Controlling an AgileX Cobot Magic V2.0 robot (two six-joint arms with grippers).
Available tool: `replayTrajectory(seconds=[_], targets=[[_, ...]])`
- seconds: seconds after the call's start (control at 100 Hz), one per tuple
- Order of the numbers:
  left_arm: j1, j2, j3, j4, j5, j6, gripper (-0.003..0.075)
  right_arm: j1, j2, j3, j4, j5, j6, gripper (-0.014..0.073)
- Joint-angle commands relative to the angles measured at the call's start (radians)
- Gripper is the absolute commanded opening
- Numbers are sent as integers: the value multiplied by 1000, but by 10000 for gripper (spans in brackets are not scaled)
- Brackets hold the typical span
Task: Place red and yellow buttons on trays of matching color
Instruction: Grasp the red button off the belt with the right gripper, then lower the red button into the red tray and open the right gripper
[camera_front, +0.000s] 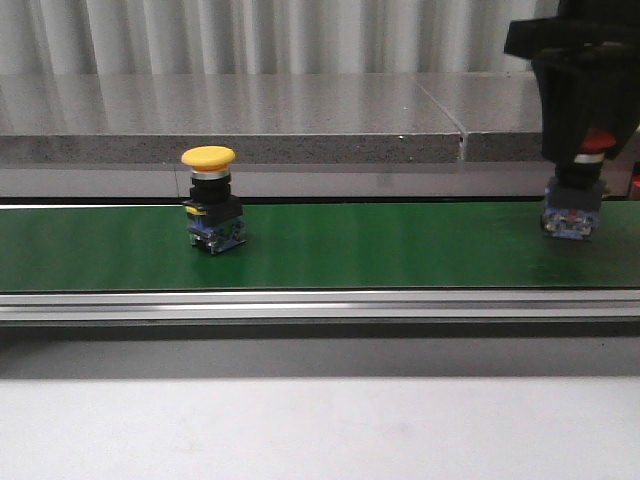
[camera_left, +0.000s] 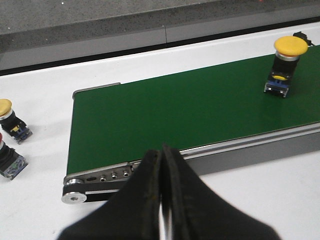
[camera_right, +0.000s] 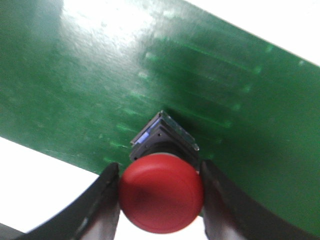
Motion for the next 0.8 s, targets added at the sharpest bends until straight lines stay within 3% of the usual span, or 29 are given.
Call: replayTrajectory(seconds=[0.0, 0.32, 0.79], targets=[[-4, 9, -25, -15, -66, 1, -20, -41, -94, -33, -6, -17, 0, 185], [-4, 9, -25, -15, -66, 1, -20, -298, -193, -33, -6, -35, 42, 185], [-4, 9, -25, -15, -66, 1, -20, -651, -145, -52, -6, -84, 220, 185]])
